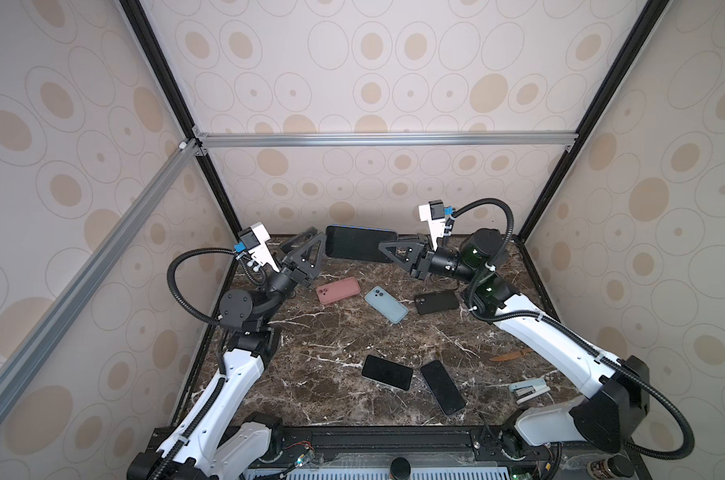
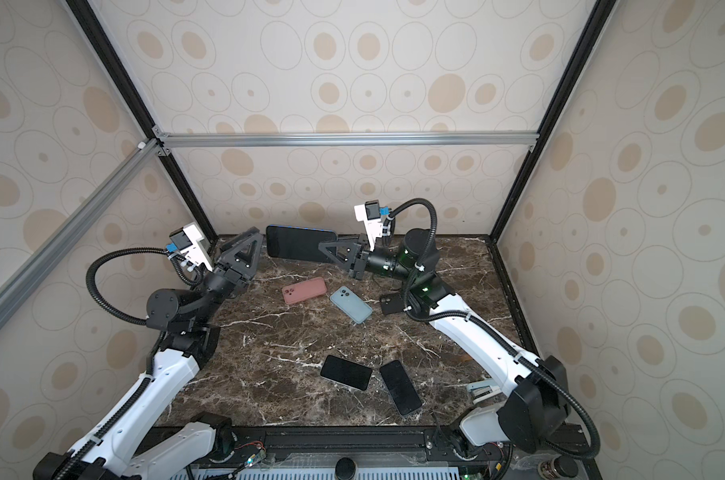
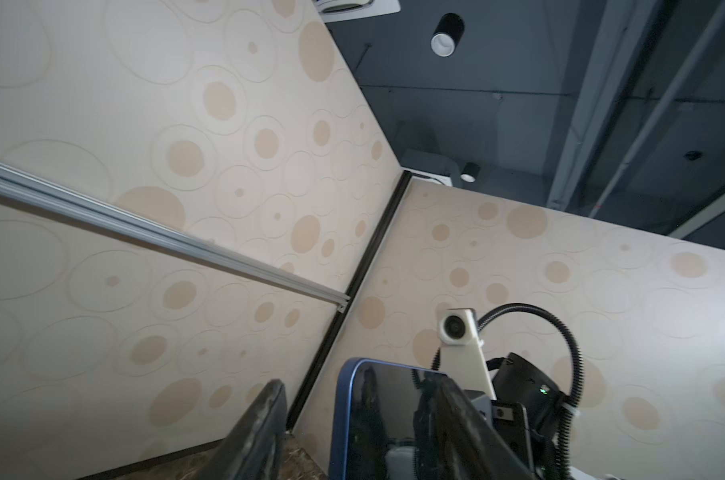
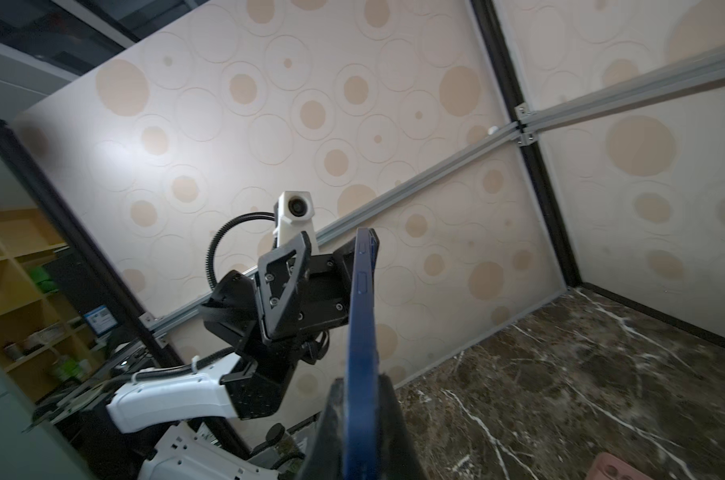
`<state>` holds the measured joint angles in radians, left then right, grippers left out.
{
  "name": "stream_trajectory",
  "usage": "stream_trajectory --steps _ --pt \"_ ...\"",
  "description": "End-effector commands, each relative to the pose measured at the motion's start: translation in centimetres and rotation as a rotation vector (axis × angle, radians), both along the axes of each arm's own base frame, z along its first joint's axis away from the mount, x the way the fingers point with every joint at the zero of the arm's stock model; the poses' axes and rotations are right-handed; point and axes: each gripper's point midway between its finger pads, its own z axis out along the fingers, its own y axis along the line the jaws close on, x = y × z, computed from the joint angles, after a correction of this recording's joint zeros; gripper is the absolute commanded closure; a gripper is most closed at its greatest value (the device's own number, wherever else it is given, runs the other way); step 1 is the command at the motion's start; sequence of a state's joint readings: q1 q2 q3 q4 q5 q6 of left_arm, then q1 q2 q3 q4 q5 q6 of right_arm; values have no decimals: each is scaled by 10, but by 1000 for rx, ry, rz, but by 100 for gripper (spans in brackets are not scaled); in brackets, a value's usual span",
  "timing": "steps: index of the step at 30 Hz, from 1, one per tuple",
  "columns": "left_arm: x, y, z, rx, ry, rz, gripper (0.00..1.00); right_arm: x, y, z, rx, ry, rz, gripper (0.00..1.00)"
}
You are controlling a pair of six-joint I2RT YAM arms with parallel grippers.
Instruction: Put the phone into the phone case
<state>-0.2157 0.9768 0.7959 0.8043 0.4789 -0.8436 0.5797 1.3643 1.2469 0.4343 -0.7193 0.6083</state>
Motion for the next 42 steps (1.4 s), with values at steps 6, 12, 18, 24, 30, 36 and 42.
stream_trajectory --steps 6,12,18,24,30,36,42 --pt "101 25 -118 349 440 353 56 32 -60 -33 -290 -8 -437 100" --pt "160 5 -234 613 775 326 87 33 -79 -51 -403 -17 -524 100" --pt "188 -11 -333 776 979 274 93 28 -84 -54 -421 -16 -527 100" --pt "195 -17 -391 822 1074 227 98 21 -89 -57 -431 -10 -531 100" --pt "184 -18 -428 878 1137 206 96 17 -93 -64 -446 7 -539 100" --pt "165 -19 -450 922 1195 157 96 14 -95 -66 -450 16 -539 100" --pt "130 -24 -462 984 1227 76 95 13 -96 -69 -456 26 -536 100"
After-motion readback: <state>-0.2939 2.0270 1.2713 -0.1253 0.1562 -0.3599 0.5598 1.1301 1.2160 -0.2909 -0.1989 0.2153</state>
